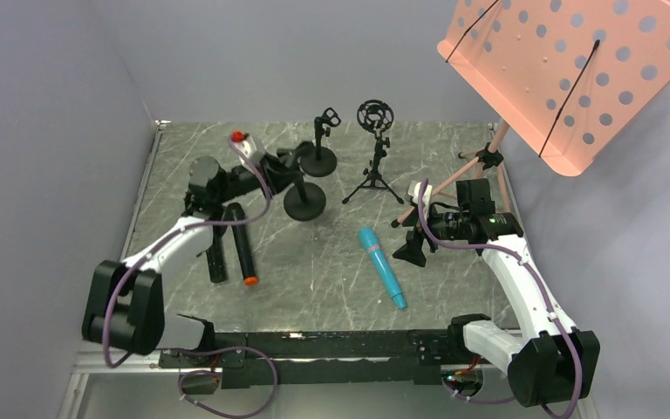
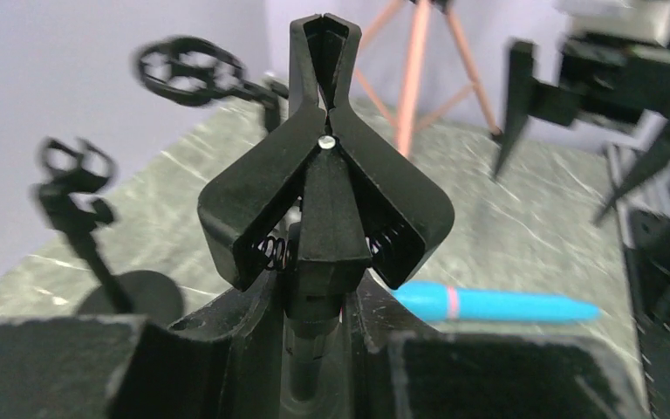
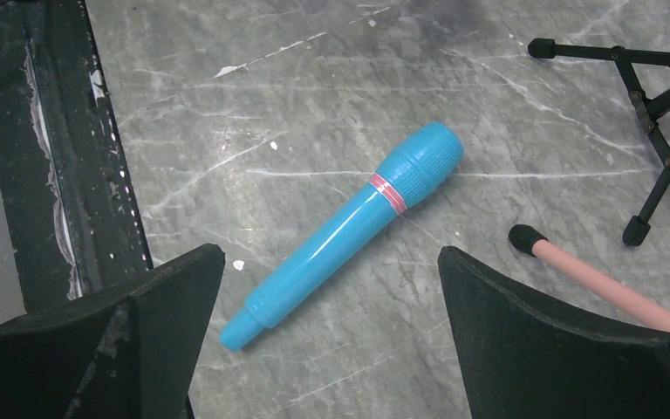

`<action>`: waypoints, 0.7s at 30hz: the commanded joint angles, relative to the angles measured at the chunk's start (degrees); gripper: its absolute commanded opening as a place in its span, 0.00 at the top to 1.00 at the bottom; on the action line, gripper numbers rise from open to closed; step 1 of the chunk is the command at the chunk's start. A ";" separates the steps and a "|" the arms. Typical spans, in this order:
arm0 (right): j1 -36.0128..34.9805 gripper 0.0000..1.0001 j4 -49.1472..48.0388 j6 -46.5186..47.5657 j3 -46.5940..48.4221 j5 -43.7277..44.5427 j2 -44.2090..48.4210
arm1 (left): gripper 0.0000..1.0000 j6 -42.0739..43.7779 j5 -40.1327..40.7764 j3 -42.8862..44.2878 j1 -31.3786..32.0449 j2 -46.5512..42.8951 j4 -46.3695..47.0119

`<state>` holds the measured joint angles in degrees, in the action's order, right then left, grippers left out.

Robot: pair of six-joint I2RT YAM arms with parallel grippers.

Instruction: Attach the microphones to the stand

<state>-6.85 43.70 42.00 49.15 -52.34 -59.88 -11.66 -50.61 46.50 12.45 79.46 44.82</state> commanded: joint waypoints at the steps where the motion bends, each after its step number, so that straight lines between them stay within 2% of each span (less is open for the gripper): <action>1: -0.34 0.00 -0.47 1.57 1.83 -1.05 1.12 | 1.00 9.01 0.07 -6.33 5.07 -5.92 -6.07; 6: -0.44 0.00 -0.55 1.60 1.74 -1.12 1.18 | 1.00 17.55 3.87 -8.73 11.85 -6.48 -11.10; 8: -0.37 0.00 -0.71 1.51 1.58 -0.95 1.38 | 1.00 17.26 4.60 -9.36 12.66 -5.11 -9.81; 11: -0.42 0.00 -1.12 1.33 1.27 -0.83 1.48 | 1.00 14.57 5.29 -11.53 12.69 -3.59 -2.75; 17: -0.45 0.00 -1.08 1.51 1.22 -0.90 1.12 | 1.00 12.86 4.93 -13.00 12.78 -2.38 -0.24; 19: -0.42 0.00 -1.01 1.58 1.24 -0.84 1.03 | 0.96 12.35 5.87 -14.70 12.72 -2.25 1.51; 21: -0.44 0.00 -0.99 1.60 1.30 -0.84 0.93 | 0.85 12.11 7.44 -17.01 12.73 -2.36 4.37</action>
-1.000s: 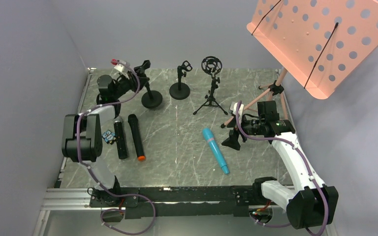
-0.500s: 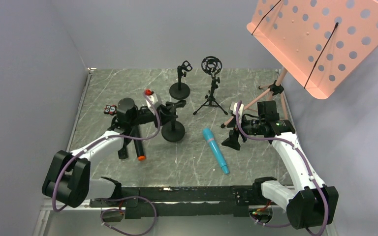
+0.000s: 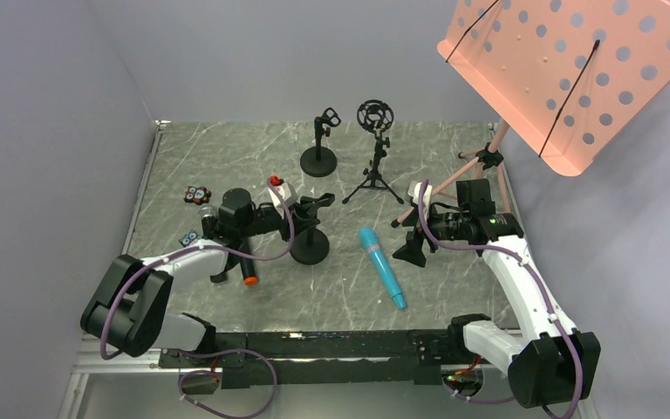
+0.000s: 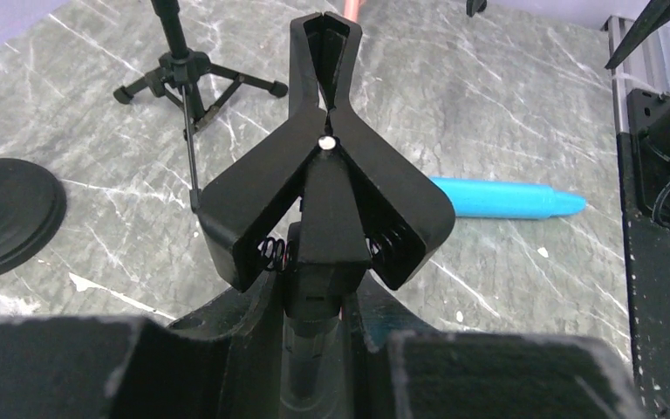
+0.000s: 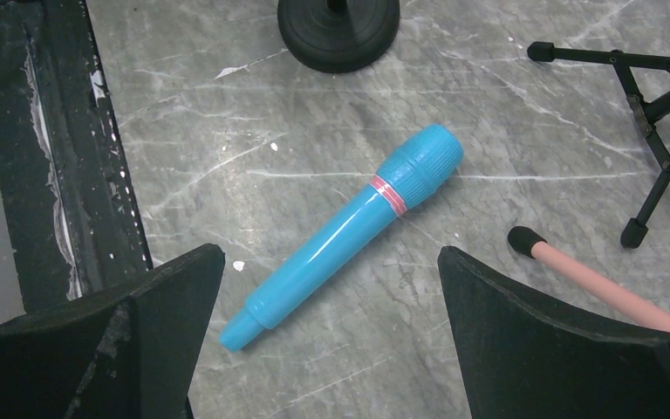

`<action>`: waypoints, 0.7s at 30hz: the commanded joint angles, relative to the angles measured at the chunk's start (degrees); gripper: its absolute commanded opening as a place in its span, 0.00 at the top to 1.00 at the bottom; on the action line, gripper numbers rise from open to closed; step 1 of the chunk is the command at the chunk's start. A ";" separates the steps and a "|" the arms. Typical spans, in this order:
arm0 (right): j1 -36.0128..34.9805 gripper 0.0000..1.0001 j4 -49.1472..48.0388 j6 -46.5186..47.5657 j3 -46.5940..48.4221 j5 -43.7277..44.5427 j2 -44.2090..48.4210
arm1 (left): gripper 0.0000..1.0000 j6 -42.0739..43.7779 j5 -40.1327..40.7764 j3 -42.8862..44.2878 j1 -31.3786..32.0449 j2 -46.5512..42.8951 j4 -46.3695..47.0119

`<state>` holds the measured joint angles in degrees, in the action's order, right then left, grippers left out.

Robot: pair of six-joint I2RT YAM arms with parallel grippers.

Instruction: Attach the microphones to the stand

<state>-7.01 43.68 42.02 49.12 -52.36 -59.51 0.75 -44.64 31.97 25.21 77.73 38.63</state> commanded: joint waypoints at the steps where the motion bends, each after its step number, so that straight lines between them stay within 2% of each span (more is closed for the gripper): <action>1: -0.29 0.00 -0.90 1.65 1.33 -0.82 0.40 | 0.80 -2.38 2.08 -3.68 0.01 -0.70 11.98; 6: -0.37 0.00 -0.70 1.84 1.41 -0.82 0.08 | 0.47 -4.80 7.44 -7.77 0.05 -3.26 13.87; 8: -0.39 0.00 -0.70 1.92 1.42 -0.82 0.00 | 0.38 -4.74 9.94 -8.24 0.06 -5.63 10.99; 12: -0.39 0.00 -0.70 2.01 1.41 -0.64 -0.16 | 0.11 -4.83 14.75 -10.54 0.04 -12.69 4.86; 16: -0.42 0.00 -0.79 2.01 1.24 -0.51 -0.13 | 0.07 -5.46 20.98 -11.78 0.07 -21.99 -5.68; 17: -0.48 0.00 -0.86 2.01 1.24 -0.47 -0.17 | 0.02 -6.03 23.30 -11.87 0.05 -24.60 -8.99; 21: -0.47 0.00 -1.20 1.85 0.99 -0.33 -0.33 | 0.01 -8.49 35.06 -8.75 0.02 -35.54 -27.13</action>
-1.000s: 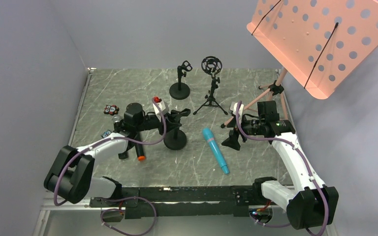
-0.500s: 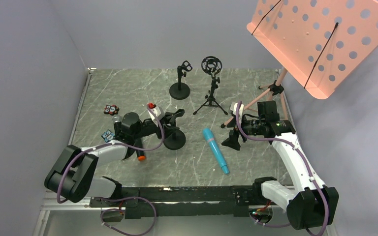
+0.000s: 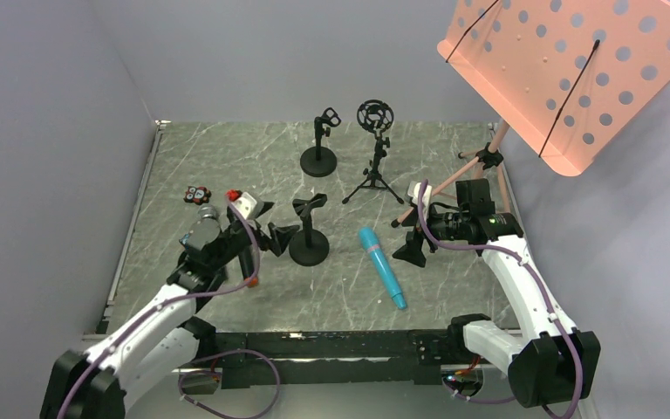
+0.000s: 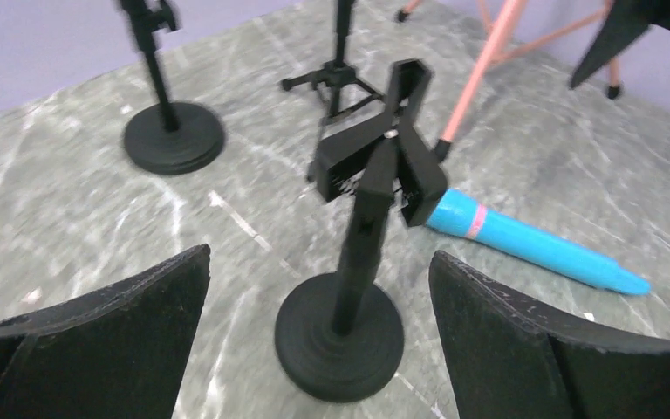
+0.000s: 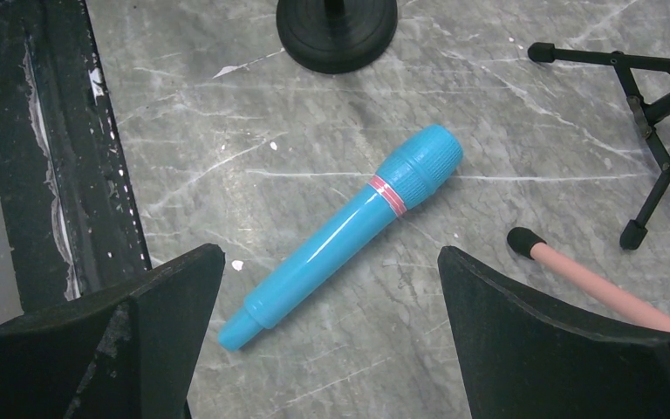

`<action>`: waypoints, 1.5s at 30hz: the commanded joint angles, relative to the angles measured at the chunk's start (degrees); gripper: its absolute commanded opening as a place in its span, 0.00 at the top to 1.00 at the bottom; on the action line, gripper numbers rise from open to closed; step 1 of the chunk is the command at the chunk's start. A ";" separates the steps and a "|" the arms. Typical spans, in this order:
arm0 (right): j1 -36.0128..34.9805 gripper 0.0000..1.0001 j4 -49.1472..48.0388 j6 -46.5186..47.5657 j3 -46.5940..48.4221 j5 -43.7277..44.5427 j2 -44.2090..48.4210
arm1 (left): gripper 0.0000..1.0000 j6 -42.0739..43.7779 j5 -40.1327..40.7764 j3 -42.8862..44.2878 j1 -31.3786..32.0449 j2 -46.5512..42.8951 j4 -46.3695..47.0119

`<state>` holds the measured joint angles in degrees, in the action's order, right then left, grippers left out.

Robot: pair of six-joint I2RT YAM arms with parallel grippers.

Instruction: Attach the microphones to the stand

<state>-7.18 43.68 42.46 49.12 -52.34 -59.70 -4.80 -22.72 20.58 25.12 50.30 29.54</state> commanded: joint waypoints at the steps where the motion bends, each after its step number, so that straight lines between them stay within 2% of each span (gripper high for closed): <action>1: -0.29 0.00 -1.46 1.05 0.78 -0.32 -0.26 | 0.01 -4.08 16.92 4.25 0.10 -10.35 -22.10; 4: -0.29 0.00 -2.42 -0.09 0.13 -1.64 -0.90 | 0.01 -7.79 25.77 8.11 -0.10 -15.08 -32.96; 7: -0.42 0.00 -3.45 -1.99 -0.31 -3.37 -1.73 | 0.01 -8.69 24.60 11.10 -1.08 -16.33 -39.02; 13: -0.92 0.00 -3.63 -4.31 0.26 -2.55 -5.08 | 0.01 -10.33 21.97 15.12 -1.83 -12.68 -46.61; 18: -3.72 0.00 -4.58 -10.38 3.22 2.60 -9.60 | 0.01 -12.34 21.49 13.26 -1.83 -14.60 -46.30; 22: -7.57 0.00 -6.47 -17.71 5.90 11.22 -14.22 | 0.01 -13.78 21.12 10.93 -1.83 -16.68 -44.75; 31: -21.97 0.00 -19.20 -47.17 6.04 41.44 -24.16 | 0.01 -18.38 21.06 7.21 -1.89 -19.62 -44.06; 34: -25.52 0.00 -22.55 -49.48 4.83 46.92 -25.68 | 0.01 -18.73 21.08 6.94 -1.81 -21.27 -45.13; 38: -26.06 0.00 -22.99 -50.63 5.89 51.70 -28.71 | 0.01 -19.29 21.48 6.55 -1.79 -23.10 -46.46; 45: -26.13 0.03 -23.51 -51.32 5.59 50.17 -34.12 | 0.01 -19.29 21.23 6.55 -1.83 -23.79 -46.38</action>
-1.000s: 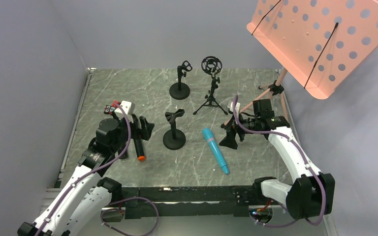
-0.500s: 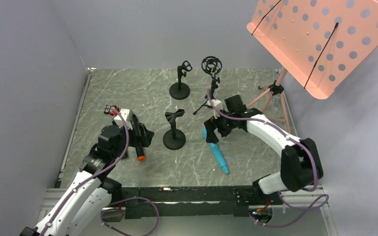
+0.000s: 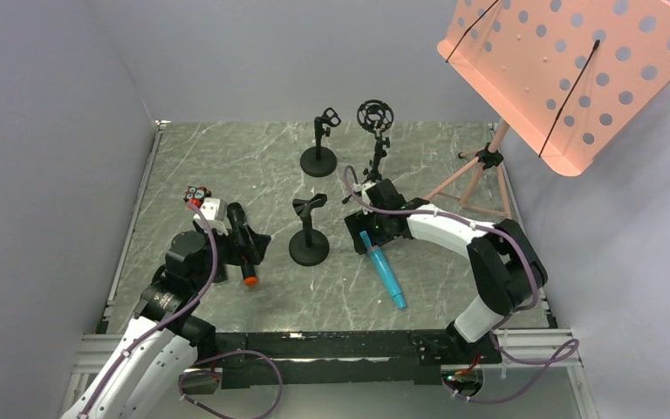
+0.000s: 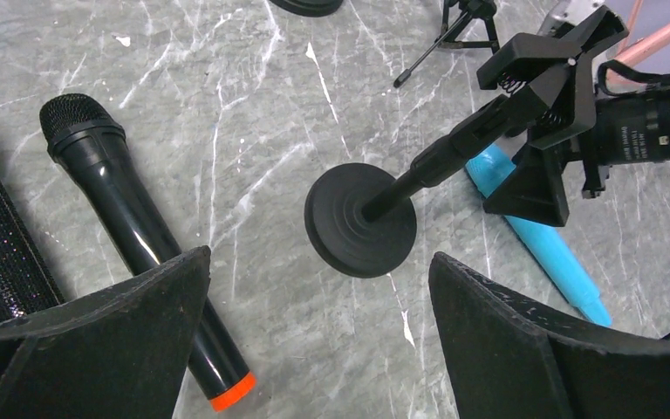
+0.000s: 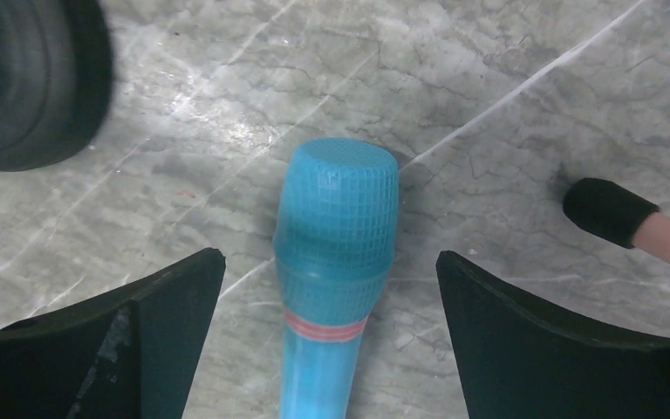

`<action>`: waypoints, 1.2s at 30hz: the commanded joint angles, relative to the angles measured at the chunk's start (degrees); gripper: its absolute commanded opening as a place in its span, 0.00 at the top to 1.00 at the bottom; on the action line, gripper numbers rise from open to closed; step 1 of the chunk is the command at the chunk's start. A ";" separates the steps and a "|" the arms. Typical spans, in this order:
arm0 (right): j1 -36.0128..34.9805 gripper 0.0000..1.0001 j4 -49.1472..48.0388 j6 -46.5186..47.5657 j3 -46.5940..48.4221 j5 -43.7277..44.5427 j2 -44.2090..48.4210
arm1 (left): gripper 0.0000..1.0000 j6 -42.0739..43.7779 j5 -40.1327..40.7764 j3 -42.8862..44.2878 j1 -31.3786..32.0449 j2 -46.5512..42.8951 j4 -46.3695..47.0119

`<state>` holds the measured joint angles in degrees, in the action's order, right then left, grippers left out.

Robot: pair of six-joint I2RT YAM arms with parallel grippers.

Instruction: Attach the microphones to the stand

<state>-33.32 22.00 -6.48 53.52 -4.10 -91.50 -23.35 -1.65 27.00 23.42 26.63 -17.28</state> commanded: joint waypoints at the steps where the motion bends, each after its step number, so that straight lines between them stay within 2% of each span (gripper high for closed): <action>1: 0.01 0.03 -1.66 -2.43 1.28 1.73 -3.03 | 0.01 -0.61 0.10 0.29 -0.13 0.06 0.31; 5: -0.07 0.06 -1.26 -2.29 1.07 1.88 -3.43 | 0.01 -0.70 -0.16 -0.10 -0.11 0.02 0.37; 13: -0.07 0.18 0.44 -1.87 -0.44 1.97 -3.73 | 0.01 -1.52 -0.83 -0.63 -0.10 0.62 2.03; 19: 0.01 0.36 1.42 -1.33 -0.02 2.34 -4.84 | 0.01 -1.17 -0.94 0.93 -0.13 1.31 1.70; 20: 0.14 0.40 1.28 -1.34 -0.12 2.23 -4.71 | 0.01 -1.17 -1.08 1.02 -0.13 1.16 1.67; 22: 0.77 0.55 0.71 -1.34 -0.24 1.54 -3.90 | 0.01 -0.75 -2.30 0.84 -0.13 0.75 2.33; 24: 2.43 0.71 0.13 -1.18 0.14 -2.46 -2.57 | 0.01 0.26 -6.73 -0.16 -0.10 -0.18 5.27; 26: 4.30 0.80 -0.30 -0.45 0.69 -7.11 -0.34 | 0.01 1.94 -12.68 -0.89 -0.13 -0.88 8.51; 30: 6.70 0.84 1.72 5.43 3.98 -16.37 5.07 | 0.01 8.84 -23.93 1.05 -0.08 -0.51 9.40; 36: 11.38 0.89 6.69 21.38 9.08 -34.69 11.62 | 0.01 21.60 -29.13 6.02 -0.13 -0.08 5.44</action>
<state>-24.29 26.09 2.87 57.74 -22.72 -85.62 -12.29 -23.49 28.10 23.42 26.74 -12.05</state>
